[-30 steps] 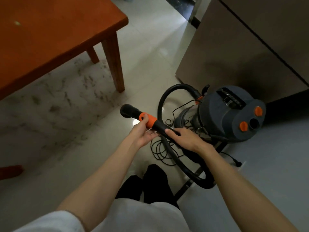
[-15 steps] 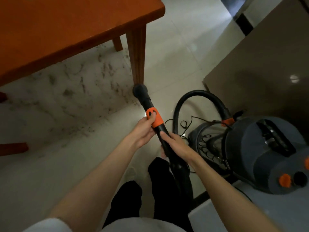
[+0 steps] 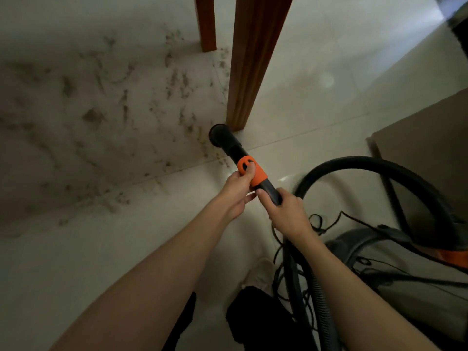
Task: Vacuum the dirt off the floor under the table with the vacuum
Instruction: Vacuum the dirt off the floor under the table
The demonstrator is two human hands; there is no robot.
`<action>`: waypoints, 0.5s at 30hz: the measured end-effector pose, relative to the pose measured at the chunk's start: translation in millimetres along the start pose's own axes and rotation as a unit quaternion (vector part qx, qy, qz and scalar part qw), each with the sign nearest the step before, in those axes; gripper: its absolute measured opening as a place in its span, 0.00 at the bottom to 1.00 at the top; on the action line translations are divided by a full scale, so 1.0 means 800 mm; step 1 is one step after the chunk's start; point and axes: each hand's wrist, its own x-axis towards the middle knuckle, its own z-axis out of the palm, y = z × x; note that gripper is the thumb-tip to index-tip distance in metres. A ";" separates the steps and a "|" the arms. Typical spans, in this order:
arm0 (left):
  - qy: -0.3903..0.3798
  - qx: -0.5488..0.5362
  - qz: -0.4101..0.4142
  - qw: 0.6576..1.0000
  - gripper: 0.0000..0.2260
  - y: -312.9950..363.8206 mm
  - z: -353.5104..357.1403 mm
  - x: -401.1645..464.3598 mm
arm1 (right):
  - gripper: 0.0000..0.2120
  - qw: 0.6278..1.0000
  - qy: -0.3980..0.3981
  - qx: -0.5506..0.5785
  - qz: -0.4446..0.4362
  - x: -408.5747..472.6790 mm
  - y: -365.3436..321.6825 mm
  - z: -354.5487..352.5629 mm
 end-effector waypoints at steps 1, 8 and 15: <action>0.001 -0.008 -0.003 1.000 0.20 -0.006 -0.008 0.022 | 0.19 1.000 0.000 -0.002 0.002 0.017 0.008 0.013; -0.011 0.023 -0.026 0.999 0.21 -0.074 -0.044 0.152 | 0.17 0.994 -0.045 0.074 0.068 0.100 0.074 0.094; -0.004 0.019 -0.020 1.000 0.19 -0.116 -0.048 0.244 | 0.17 0.994 -0.044 0.061 0.076 0.173 0.106 0.123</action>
